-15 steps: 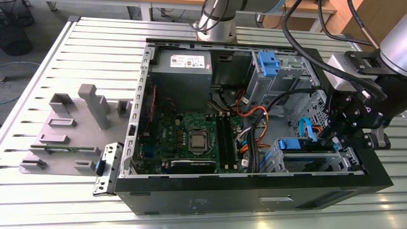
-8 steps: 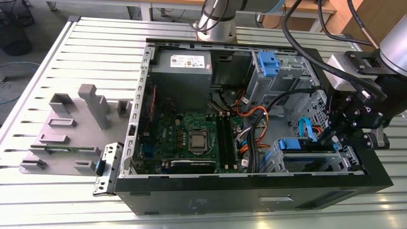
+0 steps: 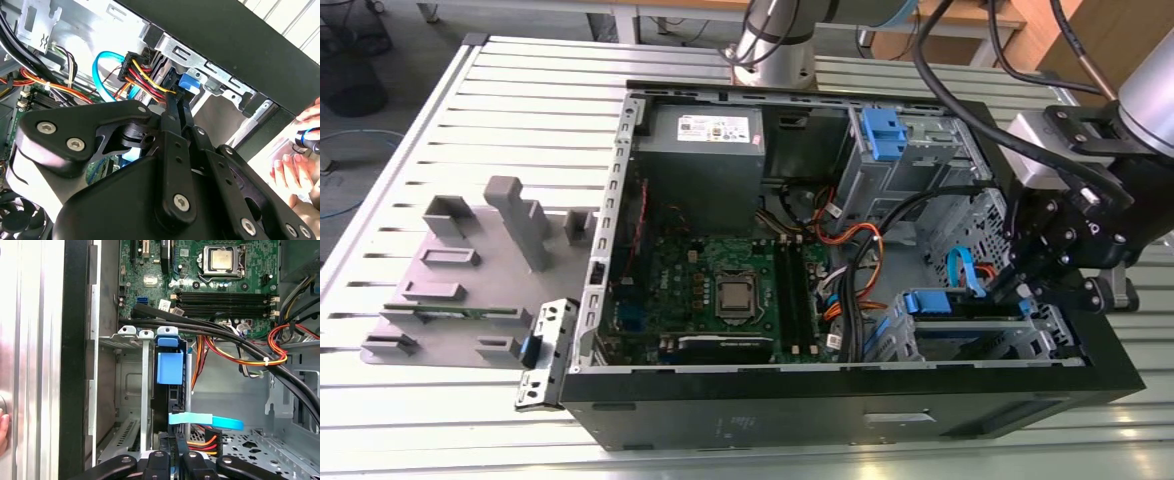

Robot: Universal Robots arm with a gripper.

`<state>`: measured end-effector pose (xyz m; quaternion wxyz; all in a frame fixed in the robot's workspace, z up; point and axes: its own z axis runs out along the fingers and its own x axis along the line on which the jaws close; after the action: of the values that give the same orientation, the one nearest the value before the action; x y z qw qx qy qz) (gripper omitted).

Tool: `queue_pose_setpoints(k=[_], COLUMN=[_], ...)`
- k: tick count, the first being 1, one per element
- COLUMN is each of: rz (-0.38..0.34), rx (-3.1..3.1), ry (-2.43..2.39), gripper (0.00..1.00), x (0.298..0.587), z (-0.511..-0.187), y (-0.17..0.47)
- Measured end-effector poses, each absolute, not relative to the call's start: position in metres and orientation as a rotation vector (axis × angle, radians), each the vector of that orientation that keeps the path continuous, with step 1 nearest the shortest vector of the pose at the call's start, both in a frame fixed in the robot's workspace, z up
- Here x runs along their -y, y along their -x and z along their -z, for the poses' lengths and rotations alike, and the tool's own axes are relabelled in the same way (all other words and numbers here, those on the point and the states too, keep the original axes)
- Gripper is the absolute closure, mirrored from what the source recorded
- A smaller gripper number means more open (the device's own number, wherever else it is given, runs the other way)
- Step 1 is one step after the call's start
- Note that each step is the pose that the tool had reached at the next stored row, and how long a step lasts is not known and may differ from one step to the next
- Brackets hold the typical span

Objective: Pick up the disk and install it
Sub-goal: 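Insert the second disk wire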

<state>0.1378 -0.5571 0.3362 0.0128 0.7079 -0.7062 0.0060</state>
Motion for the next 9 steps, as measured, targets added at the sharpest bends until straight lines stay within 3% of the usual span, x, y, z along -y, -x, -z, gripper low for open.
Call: queue_pose_setpoints(k=[9], rz=[-0.020], rx=[2.200], ry=[-2.205], gripper=[0.84], x=[0.5571], z=[-0.3403], y=[-0.1378])
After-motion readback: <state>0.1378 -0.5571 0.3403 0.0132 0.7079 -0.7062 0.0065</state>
